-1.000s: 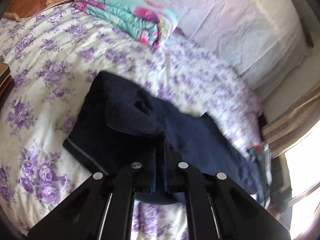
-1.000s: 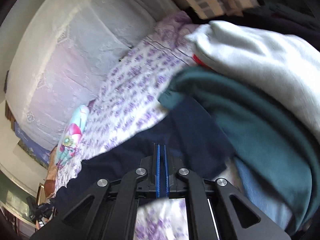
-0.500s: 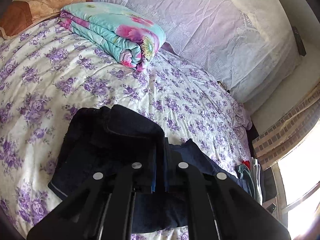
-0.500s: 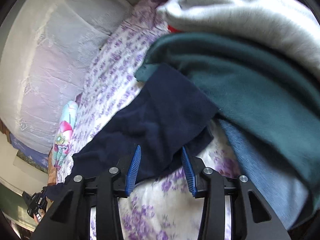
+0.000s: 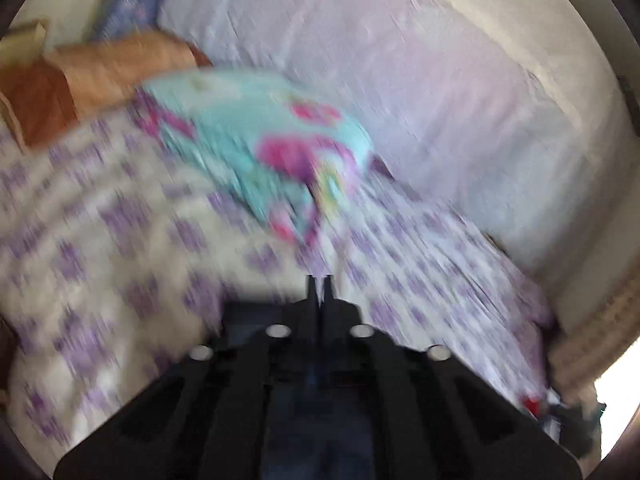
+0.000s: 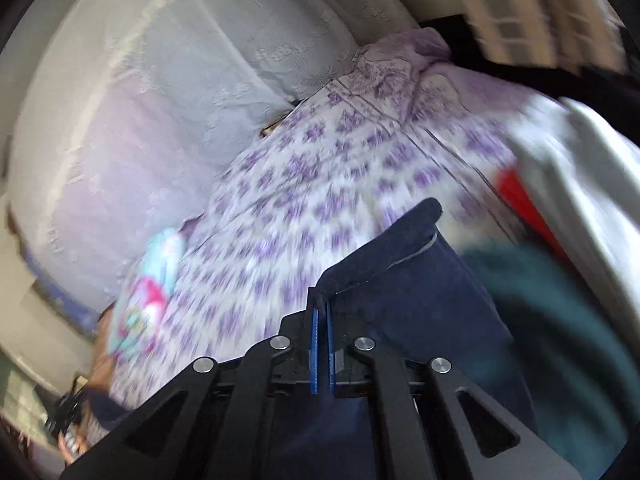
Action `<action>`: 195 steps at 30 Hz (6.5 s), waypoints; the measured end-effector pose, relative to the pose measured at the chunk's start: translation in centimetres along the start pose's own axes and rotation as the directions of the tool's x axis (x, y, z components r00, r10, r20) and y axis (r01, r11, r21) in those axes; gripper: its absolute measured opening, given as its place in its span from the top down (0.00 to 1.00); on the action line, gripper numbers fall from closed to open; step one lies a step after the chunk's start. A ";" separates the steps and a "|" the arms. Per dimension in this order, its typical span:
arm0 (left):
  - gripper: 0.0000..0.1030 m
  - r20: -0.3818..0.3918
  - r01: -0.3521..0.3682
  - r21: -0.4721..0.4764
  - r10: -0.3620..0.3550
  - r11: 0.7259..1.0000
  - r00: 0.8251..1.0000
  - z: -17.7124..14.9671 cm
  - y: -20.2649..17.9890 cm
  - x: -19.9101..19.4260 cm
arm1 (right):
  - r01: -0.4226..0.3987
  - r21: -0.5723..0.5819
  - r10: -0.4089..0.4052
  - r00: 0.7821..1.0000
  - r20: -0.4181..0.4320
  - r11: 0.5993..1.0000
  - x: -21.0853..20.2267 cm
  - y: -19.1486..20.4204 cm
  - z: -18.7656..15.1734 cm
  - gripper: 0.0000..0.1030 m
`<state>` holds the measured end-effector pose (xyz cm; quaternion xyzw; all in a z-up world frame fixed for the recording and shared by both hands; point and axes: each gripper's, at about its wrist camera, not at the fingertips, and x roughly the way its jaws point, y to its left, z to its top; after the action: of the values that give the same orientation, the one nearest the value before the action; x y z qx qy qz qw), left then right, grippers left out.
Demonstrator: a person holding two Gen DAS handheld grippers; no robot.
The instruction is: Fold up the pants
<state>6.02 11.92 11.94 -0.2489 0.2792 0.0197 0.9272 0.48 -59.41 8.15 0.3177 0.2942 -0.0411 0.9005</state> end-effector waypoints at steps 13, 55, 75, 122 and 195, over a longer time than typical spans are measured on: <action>0.52 -0.295 -0.098 0.104 0.125 0.990 0.947 -3.2 5.8 6.6 | 0.065 -0.030 -0.069 0.983 -0.173 0.997 10.1 0.5 -3.1 0.40; 0.40 -0.329 -0.066 0.067 0.085 0.996 0.941 -2.1 11.2 5.1 | 0.019 -0.500 -0.171 0.950 -0.260 0.866 19.7 22.0 -15.9 0.09; 0.64 -0.444 0.048 -0.157 -0.114 0.986 0.889 -13.7 12.4 -0.8 | 0.059 -0.077 -0.070 0.987 -0.144 0.995 -11.4 -2.2 -21.1 0.08; 0.40 -0.348 -0.009 0.285 0.112 0.959 0.931 -11.3 4.0 0.9 | -0.238 -0.477 0.080 0.941 -0.327 0.846 2.5 19.8 -22.7 0.46; 0.71 -0.393 0.197 -0.087 -0.215 0.977 0.894 -0.8 14.2 14.7 | -0.331 -0.266 0.252 0.923 -0.290 0.905 12.9 17.7 -20.5 0.05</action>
<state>15.51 22.44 -2.74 -0.2963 0.4345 -0.1237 0.8415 5.42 -31.68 -2.10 0.2155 0.3565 0.1818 0.8907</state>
